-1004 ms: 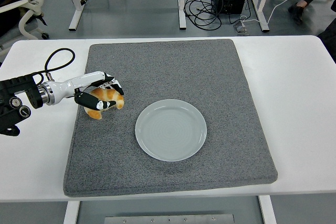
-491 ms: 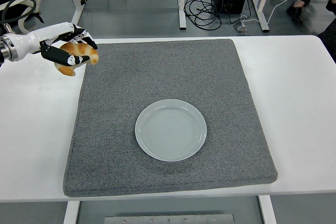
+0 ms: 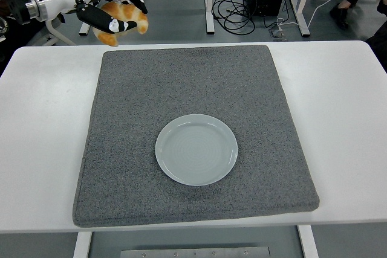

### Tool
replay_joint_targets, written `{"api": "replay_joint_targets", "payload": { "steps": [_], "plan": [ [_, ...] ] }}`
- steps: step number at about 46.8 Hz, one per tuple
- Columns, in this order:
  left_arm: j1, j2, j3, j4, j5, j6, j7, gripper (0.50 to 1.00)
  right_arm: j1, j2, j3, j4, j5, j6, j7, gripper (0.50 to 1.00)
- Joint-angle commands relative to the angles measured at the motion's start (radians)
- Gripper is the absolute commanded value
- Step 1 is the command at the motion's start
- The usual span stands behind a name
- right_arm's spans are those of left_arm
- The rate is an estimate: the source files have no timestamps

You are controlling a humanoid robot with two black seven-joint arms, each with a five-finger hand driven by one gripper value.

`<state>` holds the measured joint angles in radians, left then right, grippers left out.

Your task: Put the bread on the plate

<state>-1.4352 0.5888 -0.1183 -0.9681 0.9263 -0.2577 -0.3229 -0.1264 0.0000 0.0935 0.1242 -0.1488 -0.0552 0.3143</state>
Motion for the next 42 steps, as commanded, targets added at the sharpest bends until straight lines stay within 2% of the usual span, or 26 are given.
{"api": "replay_joint_targets", "payload": {
  "steps": [1, 9, 17, 28, 36, 42],
  "plan": [
    [-0.002, -0.026, 0.002, 0.0, 0.0, 0.001, 0.002, 0.5, 0.001, 0.0, 0.0, 0.0, 0.0, 0.0, 0.0, 1.0],
    [0.01, -0.107, 0.005, 0.0, 0.005, 0.017, 0.028, 0.5, 0.001, 0.0, 0.0, 0.0, 0.0, 0.0, 0.0, 1.0],
    [0.032, -0.188, 0.006, 0.002, 0.005, 0.063, 0.048, 0.5, 0.001, 0.0, 0.002, 0.0, 0.0, 0.0, 0.0, 1.0],
    [0.042, -0.296, 0.008, 0.0, 0.008, 0.094, 0.084, 0.5, 0.001, 0.0, 0.002, 0.0, 0.0, 0.0, 0.0, 1.0],
    [0.042, -0.323, 0.092, -0.018, 0.019, 0.138, 0.081, 0.5, 0.001, 0.0, 0.0, 0.0, 0.0, 0.0, 0.0, 1.0],
    [0.073, -0.323, 0.12, -0.055, 0.028, 0.146, 0.078, 0.5, -0.001, 0.0, 0.0, 0.0, 0.0, 0.0, 0.0, 1.0]
  ]
}}
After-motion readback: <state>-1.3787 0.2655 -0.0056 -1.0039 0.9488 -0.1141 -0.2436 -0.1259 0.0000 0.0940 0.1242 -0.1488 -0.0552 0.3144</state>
